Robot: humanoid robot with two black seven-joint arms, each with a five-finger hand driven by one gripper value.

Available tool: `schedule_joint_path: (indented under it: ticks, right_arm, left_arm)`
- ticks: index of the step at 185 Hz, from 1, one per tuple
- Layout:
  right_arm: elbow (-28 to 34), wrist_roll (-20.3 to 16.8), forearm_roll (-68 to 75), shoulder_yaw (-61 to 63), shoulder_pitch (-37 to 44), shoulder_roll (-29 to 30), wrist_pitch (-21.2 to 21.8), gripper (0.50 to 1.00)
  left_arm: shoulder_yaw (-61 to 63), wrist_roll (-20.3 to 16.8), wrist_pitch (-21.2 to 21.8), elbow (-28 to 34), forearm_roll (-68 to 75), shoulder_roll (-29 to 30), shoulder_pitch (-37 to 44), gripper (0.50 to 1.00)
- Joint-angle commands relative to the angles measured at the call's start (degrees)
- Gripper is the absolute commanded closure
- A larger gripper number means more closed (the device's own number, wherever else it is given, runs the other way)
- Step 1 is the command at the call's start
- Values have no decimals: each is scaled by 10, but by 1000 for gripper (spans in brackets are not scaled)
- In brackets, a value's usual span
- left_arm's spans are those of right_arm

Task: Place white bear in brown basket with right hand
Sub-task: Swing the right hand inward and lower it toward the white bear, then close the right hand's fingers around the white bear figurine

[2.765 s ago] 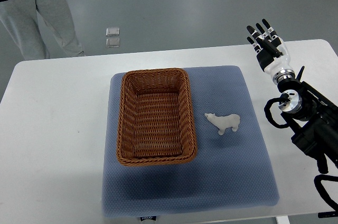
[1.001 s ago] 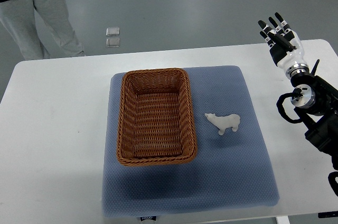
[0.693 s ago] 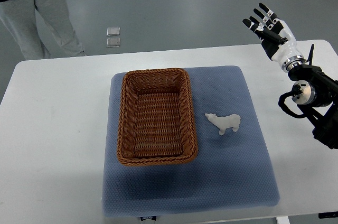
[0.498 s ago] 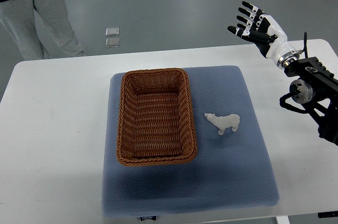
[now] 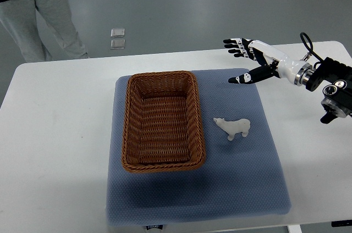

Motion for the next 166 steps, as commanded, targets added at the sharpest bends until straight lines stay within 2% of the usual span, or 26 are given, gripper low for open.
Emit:
schedule_joint_path:
  ticks: [1, 32, 49, 52, 72, 97, 146, 166]
  right_arm:
    - [23, 1, -51, -20, 14, -29, 23, 579]
    - [57, 1, -115, -63, 67, -81, 59, 579]
    - [67, 1, -139, -79, 85, -97, 64, 579]
    - [86, 1, -184, -106, 107, -119, 74, 579]
    - [107, 3, -238, -138, 132, -138, 98, 579]
    - [117, 1, -246, -144, 141, -139, 117, 579]
    - [135, -2, -244, -165, 136, -108, 127, 579]
    - [132, -24, -244, -181, 132, -90, 121, 581]
  left_arm:
    - [0, 0, 0, 0, 0, 0, 0, 500]
    - [0, 0, 0, 0, 0, 0, 0, 500]
    - [0, 0, 0, -1, 0, 0, 0, 500]
    - [0, 0, 0, 0, 0, 0, 0, 500]
    - [0, 0, 0, 0, 0, 0, 0, 500]
    - [0, 0, 0, 0, 0, 0, 0, 500]
    - [0, 0, 0, 0, 0, 0, 0, 500]
    - [0, 0, 0, 0, 0, 0, 0, 500]
